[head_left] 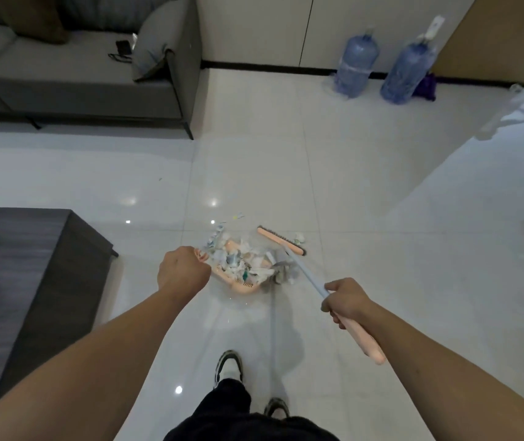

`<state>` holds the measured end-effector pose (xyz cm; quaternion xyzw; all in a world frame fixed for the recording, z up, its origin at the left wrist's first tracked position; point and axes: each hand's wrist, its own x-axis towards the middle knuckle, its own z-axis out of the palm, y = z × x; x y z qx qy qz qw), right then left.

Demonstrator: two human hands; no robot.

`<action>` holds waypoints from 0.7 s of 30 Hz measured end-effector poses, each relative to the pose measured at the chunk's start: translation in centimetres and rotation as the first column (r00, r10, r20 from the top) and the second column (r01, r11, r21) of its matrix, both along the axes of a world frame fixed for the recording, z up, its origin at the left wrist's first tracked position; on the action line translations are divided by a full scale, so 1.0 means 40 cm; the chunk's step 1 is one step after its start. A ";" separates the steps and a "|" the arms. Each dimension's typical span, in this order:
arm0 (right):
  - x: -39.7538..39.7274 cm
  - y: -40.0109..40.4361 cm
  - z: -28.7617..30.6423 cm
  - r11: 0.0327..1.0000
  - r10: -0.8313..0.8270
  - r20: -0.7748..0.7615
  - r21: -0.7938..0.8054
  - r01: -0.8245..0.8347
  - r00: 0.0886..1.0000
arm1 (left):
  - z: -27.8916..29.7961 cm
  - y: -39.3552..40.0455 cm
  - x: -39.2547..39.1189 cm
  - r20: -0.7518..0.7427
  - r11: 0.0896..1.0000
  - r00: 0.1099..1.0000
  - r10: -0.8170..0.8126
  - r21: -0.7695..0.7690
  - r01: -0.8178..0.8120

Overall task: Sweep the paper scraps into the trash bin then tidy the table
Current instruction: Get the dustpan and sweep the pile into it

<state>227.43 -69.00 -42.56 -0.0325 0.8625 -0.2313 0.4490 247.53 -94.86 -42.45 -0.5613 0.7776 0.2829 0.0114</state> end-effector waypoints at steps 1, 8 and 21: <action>0.007 0.019 0.000 0.999 -0.029 0.004 -0.029 0.030 1.000 | 0.011 0.011 0.012 -0.003 1.000 1.000 0.002 -0.006 -0.002; 0.083 0.170 -0.018 0.959 -0.210 0.082 -0.175 0.221 0.974 | 0.100 0.131 0.081 -0.008 0.991 0.999 -0.048 -0.123 0.046; 0.293 0.348 0.097 0.913 -0.323 0.028 -0.252 0.320 0.946 | 0.238 0.239 0.090 -0.036 0.923 0.946 -0.321 -0.236 0.304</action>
